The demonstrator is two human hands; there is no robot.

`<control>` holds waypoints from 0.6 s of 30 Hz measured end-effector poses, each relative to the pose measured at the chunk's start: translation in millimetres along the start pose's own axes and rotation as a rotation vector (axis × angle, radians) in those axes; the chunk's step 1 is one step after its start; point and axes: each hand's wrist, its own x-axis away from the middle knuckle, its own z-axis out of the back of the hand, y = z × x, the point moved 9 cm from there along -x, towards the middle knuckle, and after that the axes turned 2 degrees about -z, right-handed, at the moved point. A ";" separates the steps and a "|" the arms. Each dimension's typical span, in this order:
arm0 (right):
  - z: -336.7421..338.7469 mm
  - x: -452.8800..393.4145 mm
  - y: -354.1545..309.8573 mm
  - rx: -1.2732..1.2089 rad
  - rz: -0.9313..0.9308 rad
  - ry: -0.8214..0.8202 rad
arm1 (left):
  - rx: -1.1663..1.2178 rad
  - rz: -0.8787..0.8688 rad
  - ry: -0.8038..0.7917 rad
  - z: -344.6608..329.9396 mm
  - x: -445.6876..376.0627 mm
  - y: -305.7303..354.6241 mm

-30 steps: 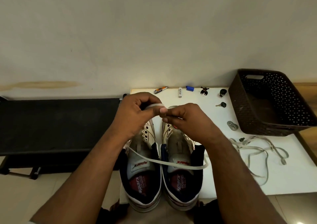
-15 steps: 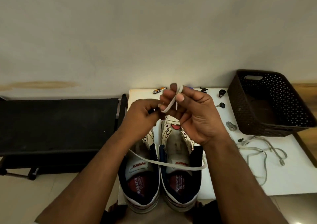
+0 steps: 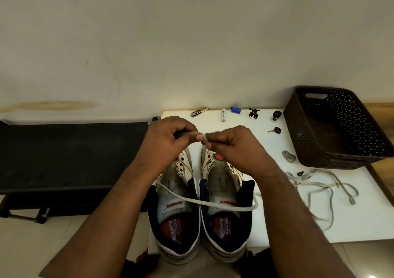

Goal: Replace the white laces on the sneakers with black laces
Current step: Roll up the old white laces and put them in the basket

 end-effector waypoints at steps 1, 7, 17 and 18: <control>-0.4 0.1 -1.2 -0.009 0.004 -0.015 | 0.008 -0.017 0.006 0.2 0.3 2.6; -12.9 9.6 -9.7 -0.372 -0.026 -0.229 | 0.136 -0.025 0.023 -1.1 -3.6 2.4; 25.8 7.8 -21.2 -1.343 0.123 0.058 | -0.023 0.058 -0.197 -32.6 2.4 -9.1; 33.0 6.5 -14.6 -1.252 0.127 0.145 | -0.026 0.066 -0.215 -32.8 2.8 -9.1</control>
